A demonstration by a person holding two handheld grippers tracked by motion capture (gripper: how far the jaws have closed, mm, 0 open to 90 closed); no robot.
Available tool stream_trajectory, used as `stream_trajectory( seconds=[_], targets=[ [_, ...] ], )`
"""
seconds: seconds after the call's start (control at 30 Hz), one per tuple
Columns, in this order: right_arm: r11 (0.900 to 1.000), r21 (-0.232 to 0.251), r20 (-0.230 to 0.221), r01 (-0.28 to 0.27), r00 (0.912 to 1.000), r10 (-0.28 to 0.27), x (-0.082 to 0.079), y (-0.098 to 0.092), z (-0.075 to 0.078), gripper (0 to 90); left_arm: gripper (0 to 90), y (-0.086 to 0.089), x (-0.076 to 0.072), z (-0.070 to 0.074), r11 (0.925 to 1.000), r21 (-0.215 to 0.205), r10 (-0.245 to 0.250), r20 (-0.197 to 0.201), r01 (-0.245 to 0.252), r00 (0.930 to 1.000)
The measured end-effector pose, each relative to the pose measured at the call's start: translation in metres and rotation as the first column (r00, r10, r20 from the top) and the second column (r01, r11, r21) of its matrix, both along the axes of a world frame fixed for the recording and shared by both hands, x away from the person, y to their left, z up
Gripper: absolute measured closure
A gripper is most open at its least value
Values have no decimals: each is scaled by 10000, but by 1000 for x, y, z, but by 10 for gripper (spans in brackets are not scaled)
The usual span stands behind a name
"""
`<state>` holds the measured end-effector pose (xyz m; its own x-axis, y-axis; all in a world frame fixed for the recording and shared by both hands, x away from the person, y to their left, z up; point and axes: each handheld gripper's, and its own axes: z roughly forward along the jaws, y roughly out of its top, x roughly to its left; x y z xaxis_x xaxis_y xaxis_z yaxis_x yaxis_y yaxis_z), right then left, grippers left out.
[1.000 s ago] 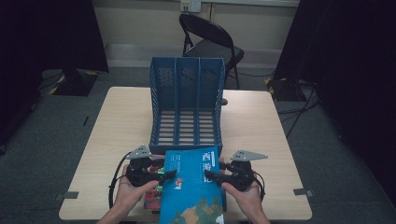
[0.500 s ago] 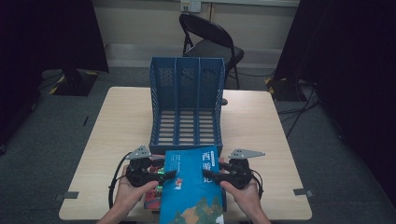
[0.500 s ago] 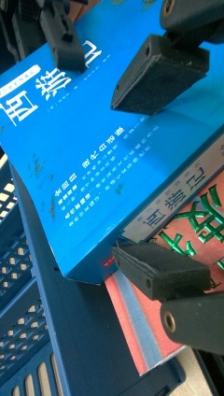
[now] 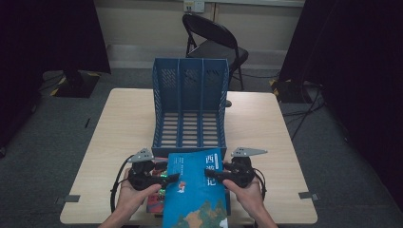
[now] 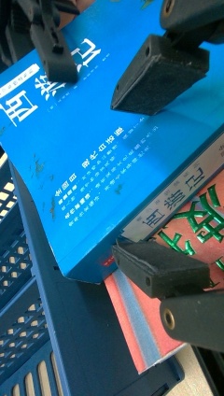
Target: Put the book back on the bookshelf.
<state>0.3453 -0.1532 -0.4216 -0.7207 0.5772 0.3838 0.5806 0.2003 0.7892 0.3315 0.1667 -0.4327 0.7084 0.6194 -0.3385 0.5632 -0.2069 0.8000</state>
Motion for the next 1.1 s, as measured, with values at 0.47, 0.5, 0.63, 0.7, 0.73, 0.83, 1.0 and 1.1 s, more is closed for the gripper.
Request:
stream_trajectory(
  seconds=[0.47,0.5,0.63,0.7,0.73,0.83,1.0,1.1],
  targets=[
    [9986,-191,-254,-485,9985,480,0,7,3,534,244,0,2,-1,9999,-25,-97,206,98,9997],
    [9986,-147,-300,-512,9983,507,1,8,2,534,240,-1,2,-1,10000,-21,-72,284,73,9996],
    [9980,-155,-322,-619,9976,613,6,16,2,567,228,-1,2,-3,9999,-88,-62,392,66,9992],
    [9964,-17,-36,-849,9964,849,6,15,7,683,224,0,4,-3,9998,-209,-60,53,61,10000],
    [9960,-34,21,-898,9960,898,5,16,10,697,224,0,4,-3,9998,-209,-60,53,61,10000],
    [9958,54,-47,-909,9958,909,5,16,12,724,224,2,4,-4,9993,-358,-94,-128,89,9999],
    [9951,423,294,-894,9957,882,0,14,14,749,220,4,3,-4,9980,-609,-167,-447,139,9989],
    [9944,624,206,-856,9962,844,-1,15,15,752,194,5,5,-5,9972,-719,-232,-590,190,9980]
  ],
)
